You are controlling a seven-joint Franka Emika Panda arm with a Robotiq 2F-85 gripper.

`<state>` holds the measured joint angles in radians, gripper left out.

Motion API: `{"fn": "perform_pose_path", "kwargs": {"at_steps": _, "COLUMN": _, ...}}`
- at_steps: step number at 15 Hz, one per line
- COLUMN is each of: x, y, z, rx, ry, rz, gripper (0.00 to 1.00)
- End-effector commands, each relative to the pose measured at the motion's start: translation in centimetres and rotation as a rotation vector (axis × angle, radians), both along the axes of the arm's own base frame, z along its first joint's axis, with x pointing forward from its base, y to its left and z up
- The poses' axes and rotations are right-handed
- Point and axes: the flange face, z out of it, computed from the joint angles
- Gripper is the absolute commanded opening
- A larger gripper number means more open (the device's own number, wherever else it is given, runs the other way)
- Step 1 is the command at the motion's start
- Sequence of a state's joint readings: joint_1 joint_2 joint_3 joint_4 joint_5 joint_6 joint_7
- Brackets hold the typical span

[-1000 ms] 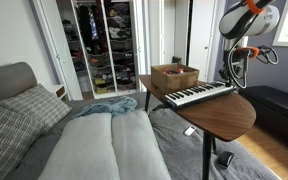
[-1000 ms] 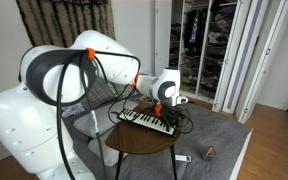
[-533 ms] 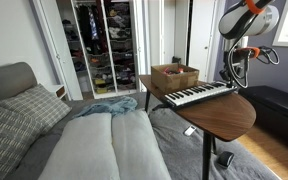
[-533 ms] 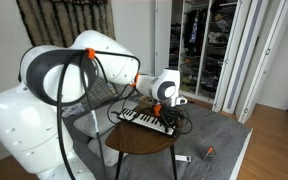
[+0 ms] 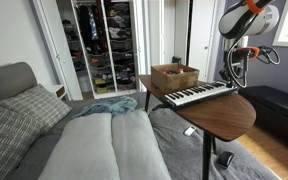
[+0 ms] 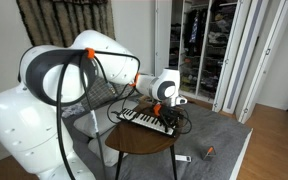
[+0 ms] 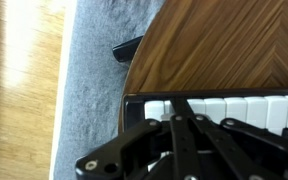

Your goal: Press a key on the right side of the keyboard

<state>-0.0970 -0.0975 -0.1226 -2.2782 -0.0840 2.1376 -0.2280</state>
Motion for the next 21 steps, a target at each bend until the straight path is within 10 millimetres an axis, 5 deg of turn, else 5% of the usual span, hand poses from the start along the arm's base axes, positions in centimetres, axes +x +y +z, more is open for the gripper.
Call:
{"fn": "perform_pose_path", "kwargs": {"at_steps": 1, "x": -1.2, "y": 1.2, "z": 1.6, "rx": -0.035, "ry": -0.027, "rz": -0.025, "gripper": 0.00}}
{"fn": "perform_pose_path", "kwargs": {"at_steps": 6, "x": -2.6, "y": 2.7, "z": 4.6, "rx": -0.077, "ry": -0.093, "rz": -0.039, "gripper": 0.00}}
{"fn": "perform_pose_path", "kwargs": {"at_steps": 7, "x": -3.0, "y": 2.9, "z": 5.2, "rx": -0.079, "ry": -0.106, "rz": -0.044, "gripper": 0.26}}
{"fn": "perform_pose_path", "kwargs": {"at_steps": 9, "x": -3.6, "y": 3.3, "z": 6.1, "rx": -0.077, "ry": -0.126, "rz": -0.045, "gripper": 0.32}}
{"fn": "perform_pose_path", "kwargs": {"at_steps": 18, "x": -5.9, "y": 4.5, "z": 7.2, "rx": -0.069, "ry": -0.165, "rz": -0.035, "gripper": 0.95}}
{"fn": "perform_pose_path", "kwargs": {"at_steps": 21, "x": -6.5, "y": 4.8, "z": 7.3, "rx": -0.069, "ry": -0.173, "rz": -0.036, "gripper": 1.00}}
